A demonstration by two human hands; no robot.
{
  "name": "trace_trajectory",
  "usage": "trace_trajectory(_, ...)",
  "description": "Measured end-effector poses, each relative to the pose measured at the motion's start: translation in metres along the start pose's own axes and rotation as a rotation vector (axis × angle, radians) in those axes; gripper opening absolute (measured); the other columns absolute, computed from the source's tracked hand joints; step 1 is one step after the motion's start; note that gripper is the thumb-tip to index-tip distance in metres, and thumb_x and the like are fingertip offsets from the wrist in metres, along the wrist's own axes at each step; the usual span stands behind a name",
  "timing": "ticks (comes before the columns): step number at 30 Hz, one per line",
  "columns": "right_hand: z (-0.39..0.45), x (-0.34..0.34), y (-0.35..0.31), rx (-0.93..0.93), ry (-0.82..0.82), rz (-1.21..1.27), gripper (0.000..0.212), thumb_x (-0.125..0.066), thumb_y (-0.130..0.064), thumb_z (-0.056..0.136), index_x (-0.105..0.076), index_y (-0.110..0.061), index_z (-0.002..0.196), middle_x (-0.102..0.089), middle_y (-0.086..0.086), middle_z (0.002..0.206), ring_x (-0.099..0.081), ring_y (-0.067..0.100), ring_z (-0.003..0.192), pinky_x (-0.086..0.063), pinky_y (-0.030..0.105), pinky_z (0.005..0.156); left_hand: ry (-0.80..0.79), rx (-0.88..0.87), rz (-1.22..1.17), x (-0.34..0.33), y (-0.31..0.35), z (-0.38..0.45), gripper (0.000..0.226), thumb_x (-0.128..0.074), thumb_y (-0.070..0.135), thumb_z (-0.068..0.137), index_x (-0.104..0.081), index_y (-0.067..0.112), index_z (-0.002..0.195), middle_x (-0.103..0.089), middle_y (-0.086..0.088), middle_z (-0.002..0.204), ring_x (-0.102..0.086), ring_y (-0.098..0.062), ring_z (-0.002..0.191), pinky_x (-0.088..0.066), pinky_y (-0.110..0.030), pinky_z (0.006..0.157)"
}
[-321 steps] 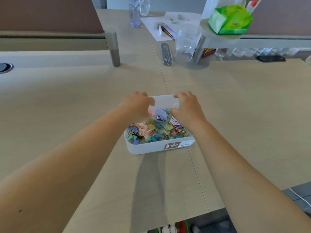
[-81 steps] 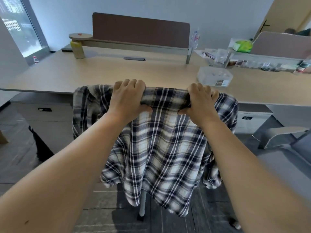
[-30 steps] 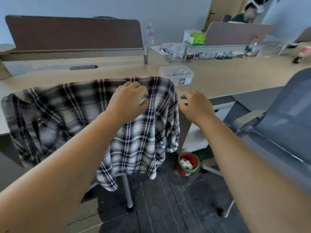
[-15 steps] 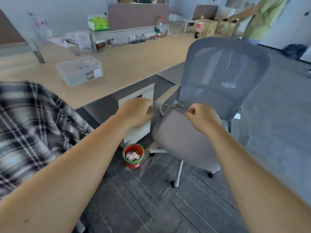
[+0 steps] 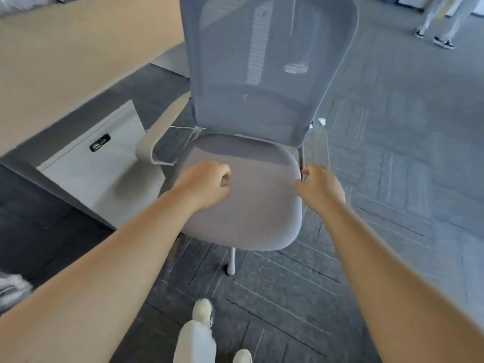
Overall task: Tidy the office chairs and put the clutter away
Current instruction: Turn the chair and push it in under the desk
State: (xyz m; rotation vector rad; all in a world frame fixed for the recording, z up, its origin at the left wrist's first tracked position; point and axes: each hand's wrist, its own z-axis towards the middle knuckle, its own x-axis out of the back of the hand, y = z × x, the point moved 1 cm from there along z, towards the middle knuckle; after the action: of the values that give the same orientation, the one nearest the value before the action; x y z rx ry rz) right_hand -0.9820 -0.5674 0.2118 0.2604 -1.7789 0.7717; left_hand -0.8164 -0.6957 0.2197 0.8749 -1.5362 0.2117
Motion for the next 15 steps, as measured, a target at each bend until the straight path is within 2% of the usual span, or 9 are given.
trace_trajectory(2, 0.024, -0.012, 0.016, -0.084, -0.023, 0.015, 0.037, -0.049, -0.015, 0.090, -0.049, -0.004, 0.126, -0.048, 0.016, 0.132, -0.049, 0.036, 0.117, -0.045, 0.040, 0.087, -0.051, -0.025, 0.004, -0.014, 0.000, 0.033, 0.026, -0.053, 0.021, 0.088, -0.059, 0.006, 0.109, -0.061, -0.014, 0.120, -0.056, -0.032, 0.110, -0.045, -0.037, 0.091)
trace_trajectory(6, 0.071, -0.033, 0.043, -0.264, -0.034, 0.091, 0.041, -0.049, -0.013, 0.090, -0.042, -0.002, 0.129, -0.040, 0.016, 0.137, -0.045, 0.036, 0.120, -0.045, 0.043, 0.091, -0.143, -0.073, 0.004, -0.041, -0.003, 0.101, 0.028, -0.053, 0.024, 0.089, -0.058, 0.006, 0.110, -0.059, -0.015, 0.121, -0.054, -0.032, 0.112, -0.043, -0.038, 0.092)
trace_trajectory(9, 0.105, -0.050, 0.058, -0.375, -0.029, 0.166, 0.047, -0.049, -0.015, 0.090, -0.036, -0.003, 0.134, -0.033, 0.016, 0.143, -0.037, 0.036, 0.127, -0.040, 0.045, 0.098, -0.194, -0.105, 0.008, -0.063, -0.005, 0.144, 0.029, -0.054, 0.023, 0.089, -0.058, 0.005, 0.112, -0.059, -0.015, 0.121, -0.053, -0.032, 0.114, -0.044, -0.038, 0.094)
trace_trajectory(15, 0.141, -0.075, 0.076, -0.561, -0.007, 0.245, 0.043, -0.044, -0.017, 0.093, -0.035, 0.003, 0.130, -0.042, 0.023, 0.136, -0.039, 0.040, 0.125, -0.038, 0.048, 0.099, -0.249, -0.117, -0.001, -0.090, -0.014, 0.187, 0.028, -0.055, 0.022, 0.088, -0.058, 0.007, 0.111, -0.060, -0.012, 0.121, -0.053, -0.030, 0.113, -0.044, -0.038, 0.094)
